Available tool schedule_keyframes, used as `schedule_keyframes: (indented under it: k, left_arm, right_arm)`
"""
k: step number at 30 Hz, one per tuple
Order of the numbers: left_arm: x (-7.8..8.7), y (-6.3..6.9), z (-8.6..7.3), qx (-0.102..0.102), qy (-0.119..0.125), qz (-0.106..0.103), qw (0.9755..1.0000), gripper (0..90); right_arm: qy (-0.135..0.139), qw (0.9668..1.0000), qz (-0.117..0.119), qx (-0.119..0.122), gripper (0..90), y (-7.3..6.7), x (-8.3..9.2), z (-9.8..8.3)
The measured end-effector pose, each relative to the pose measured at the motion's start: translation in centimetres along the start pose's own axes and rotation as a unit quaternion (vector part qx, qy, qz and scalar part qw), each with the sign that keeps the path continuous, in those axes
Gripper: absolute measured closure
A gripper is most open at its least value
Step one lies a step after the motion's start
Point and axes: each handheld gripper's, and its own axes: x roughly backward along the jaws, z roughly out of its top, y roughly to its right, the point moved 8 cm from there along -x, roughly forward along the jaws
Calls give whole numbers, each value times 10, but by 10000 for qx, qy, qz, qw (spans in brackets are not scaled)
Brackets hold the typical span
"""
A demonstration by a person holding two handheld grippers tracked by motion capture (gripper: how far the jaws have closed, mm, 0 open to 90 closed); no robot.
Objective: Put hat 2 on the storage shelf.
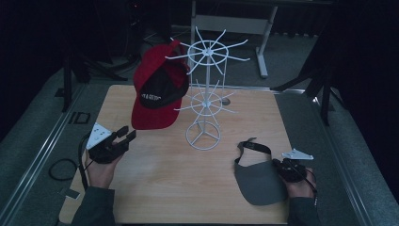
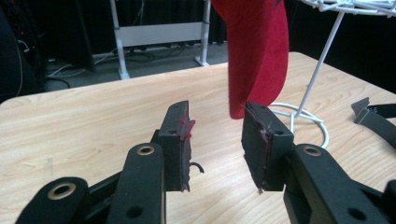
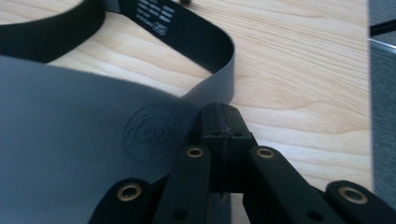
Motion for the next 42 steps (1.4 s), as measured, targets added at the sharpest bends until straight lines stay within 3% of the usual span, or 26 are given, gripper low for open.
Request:
schedule_keyframes:
  k: [8, 12, 18, 26, 33, 42]
  left_arm:
    - [-2, 1, -3, 55, 0, 14, 10000, 624]
    - [-3, 2, -4, 61, 2, -4, 10000, 624]
    - [-4, 2, -6, 72, -42, -17, 10000, 621]
    - [-3, 2, -6, 100, -20, -21, 9999, 616]
    - [-3, 1, -6, 126, -1, -35, 9999, 611]
    - [-4, 3, -7, 139, -19, -65, 9999, 602]
  right_arm:
    - [139, 9991, 348, 173, 900, -18, 6, 9]
    - [365, 9981, 475, 156, 900, -18, 9, 24]
    - [485, 9962, 650, 329, 889, -23, 2, 47]
    - [467, 9937, 841, 576, 834, -29, -14, 76]
    - [370, 9921, 971, 707, 813, -33, -27, 88]
    - [266, 9874, 1218, 972, 788, -40, -41, 104]
